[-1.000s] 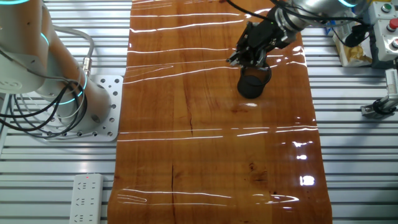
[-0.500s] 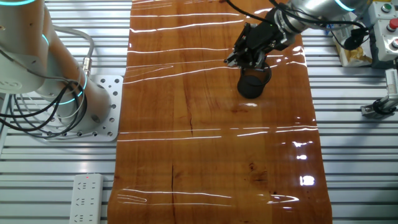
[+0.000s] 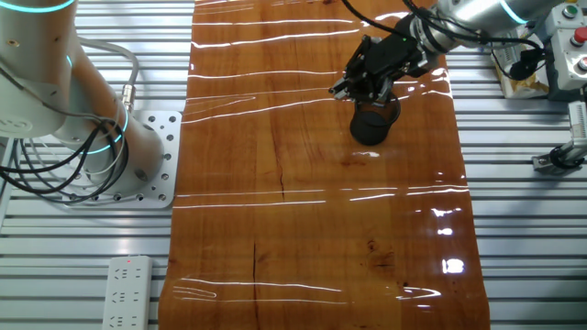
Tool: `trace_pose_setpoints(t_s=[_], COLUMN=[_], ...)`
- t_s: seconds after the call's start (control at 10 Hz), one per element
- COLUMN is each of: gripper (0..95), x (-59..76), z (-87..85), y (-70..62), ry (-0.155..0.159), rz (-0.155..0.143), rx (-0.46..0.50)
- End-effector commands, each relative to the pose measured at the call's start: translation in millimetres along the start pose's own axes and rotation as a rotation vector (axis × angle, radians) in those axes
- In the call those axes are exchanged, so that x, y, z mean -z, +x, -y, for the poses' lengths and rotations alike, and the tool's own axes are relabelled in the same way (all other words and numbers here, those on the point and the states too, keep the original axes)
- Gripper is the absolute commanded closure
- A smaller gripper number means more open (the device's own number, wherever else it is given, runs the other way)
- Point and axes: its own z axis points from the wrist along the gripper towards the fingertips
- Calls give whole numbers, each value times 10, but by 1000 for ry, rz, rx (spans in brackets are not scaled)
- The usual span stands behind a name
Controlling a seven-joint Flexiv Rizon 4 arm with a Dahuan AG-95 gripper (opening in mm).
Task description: Put the pen into the pen holder
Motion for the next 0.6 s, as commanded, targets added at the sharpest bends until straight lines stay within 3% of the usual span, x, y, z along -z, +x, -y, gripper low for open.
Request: trace_pose_setpoints(t_s=[0.1,0.6], gripper=[950,950], x=[-30,-110], z=[14,50], y=[-13,-107], ry=[0,-3], rz=[0,-27], rx=[6,23])
